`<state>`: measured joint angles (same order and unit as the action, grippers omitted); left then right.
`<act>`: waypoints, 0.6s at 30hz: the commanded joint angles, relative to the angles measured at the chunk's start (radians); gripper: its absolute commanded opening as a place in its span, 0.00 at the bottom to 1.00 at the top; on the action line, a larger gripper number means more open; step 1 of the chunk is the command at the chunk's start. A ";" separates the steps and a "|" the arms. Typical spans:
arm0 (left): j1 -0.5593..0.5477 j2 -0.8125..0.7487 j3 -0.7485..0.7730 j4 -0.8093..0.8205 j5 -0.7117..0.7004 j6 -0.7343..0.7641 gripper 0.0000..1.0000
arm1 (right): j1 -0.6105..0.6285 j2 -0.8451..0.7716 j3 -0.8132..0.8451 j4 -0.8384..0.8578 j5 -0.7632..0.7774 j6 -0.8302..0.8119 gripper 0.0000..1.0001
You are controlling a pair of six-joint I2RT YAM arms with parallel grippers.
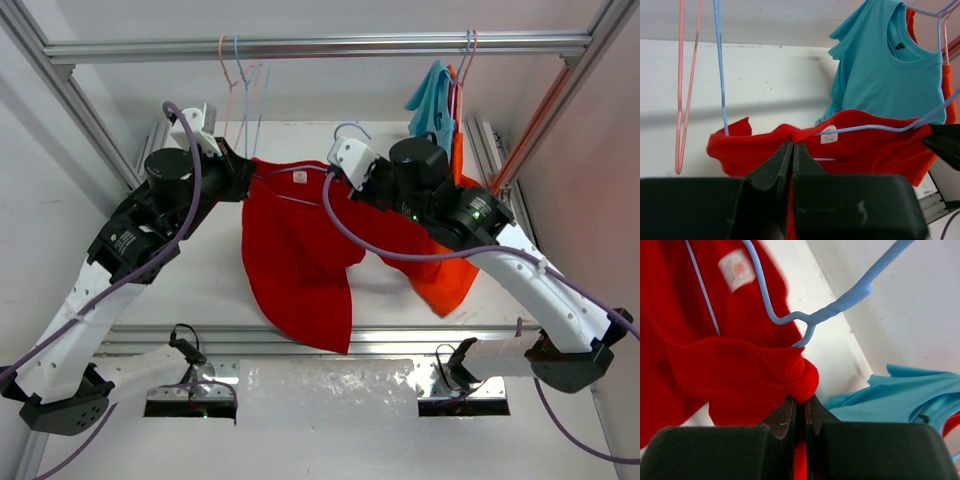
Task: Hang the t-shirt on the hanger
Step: Place the T-shirt at the clothesline.
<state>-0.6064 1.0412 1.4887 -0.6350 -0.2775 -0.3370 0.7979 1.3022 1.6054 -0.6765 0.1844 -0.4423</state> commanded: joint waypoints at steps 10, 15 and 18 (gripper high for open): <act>0.002 -0.043 -0.033 0.092 0.149 0.015 0.00 | 0.009 -0.130 -0.116 0.153 -0.164 0.043 0.00; -0.007 -0.024 -0.024 0.124 0.332 -0.013 0.00 | 0.009 -0.107 -0.043 0.219 -0.343 0.189 0.00; -0.023 -0.033 -0.021 0.149 0.409 -0.017 0.00 | 0.009 -0.096 -0.036 0.319 -0.387 0.316 0.00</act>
<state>-0.6098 1.0229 1.4506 -0.5755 -0.0006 -0.3386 0.8013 1.2007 1.5124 -0.5610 -0.0814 -0.2783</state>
